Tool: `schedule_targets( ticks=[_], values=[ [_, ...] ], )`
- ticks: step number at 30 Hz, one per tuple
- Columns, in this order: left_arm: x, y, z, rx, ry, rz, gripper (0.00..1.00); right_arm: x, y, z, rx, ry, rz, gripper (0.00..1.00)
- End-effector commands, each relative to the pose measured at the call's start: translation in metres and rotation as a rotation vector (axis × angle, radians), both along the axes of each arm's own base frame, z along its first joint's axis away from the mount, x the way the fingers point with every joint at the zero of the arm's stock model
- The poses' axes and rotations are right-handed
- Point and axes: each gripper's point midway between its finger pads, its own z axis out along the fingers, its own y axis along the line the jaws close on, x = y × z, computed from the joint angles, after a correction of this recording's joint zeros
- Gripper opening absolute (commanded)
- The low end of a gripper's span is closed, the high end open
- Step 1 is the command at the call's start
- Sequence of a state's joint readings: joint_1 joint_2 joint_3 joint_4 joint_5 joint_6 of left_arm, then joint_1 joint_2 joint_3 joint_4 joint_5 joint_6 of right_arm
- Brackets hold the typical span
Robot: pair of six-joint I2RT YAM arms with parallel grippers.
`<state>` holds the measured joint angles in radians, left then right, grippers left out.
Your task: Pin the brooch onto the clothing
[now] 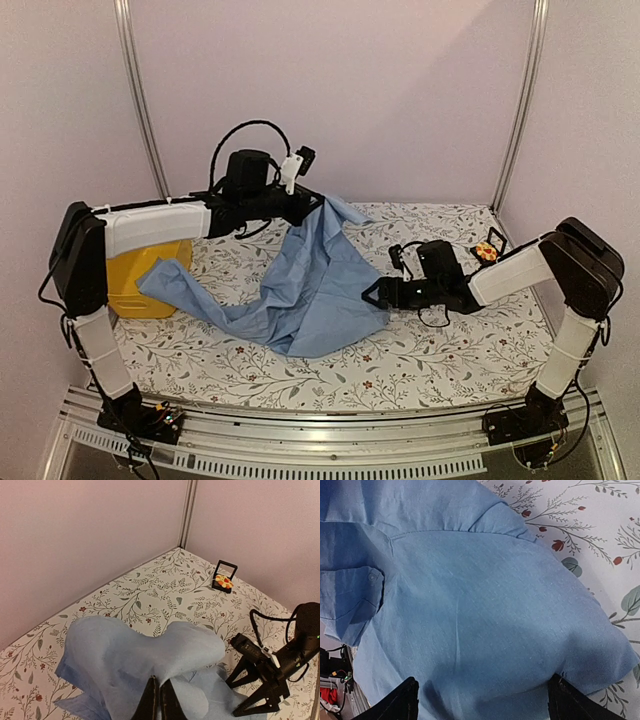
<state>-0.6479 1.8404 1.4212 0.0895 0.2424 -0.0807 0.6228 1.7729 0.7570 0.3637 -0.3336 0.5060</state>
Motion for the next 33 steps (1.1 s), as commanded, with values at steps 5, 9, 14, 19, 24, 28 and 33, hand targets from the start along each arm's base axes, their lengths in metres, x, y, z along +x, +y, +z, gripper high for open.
schedule_targets(
  ticks=[5,9,14,19,24,28,33],
  values=[
    [-0.016,0.019,0.071,-0.084,-0.137,0.035,0.0,0.0,0.019,0.019,0.054,0.011,0.047,0.35],
    [-0.03,0.03,0.097,-0.108,-0.178,0.049,0.0,0.008,0.02,0.056,0.03,-0.074,0.068,0.06],
    [-0.076,0.026,0.144,-0.047,-0.336,0.041,0.0,0.017,0.016,0.164,0.066,-0.296,0.066,0.0],
    [-0.146,0.039,0.235,-0.095,-0.461,0.083,0.0,-0.01,-0.013,0.332,0.146,-0.671,0.055,0.0],
    [-0.231,0.052,0.302,-0.241,-0.563,-0.004,0.0,-0.087,-0.061,0.479,0.372,-1.039,0.046,0.0],
    [-0.271,0.035,0.306,-0.265,-0.559,-0.113,0.0,-0.142,-0.077,0.535,0.492,-1.164,0.147,0.0],
    [-0.285,0.008,0.283,-0.256,-0.441,-0.181,0.0,-0.148,-0.078,0.54,0.523,-1.103,0.164,0.0]
  ],
)
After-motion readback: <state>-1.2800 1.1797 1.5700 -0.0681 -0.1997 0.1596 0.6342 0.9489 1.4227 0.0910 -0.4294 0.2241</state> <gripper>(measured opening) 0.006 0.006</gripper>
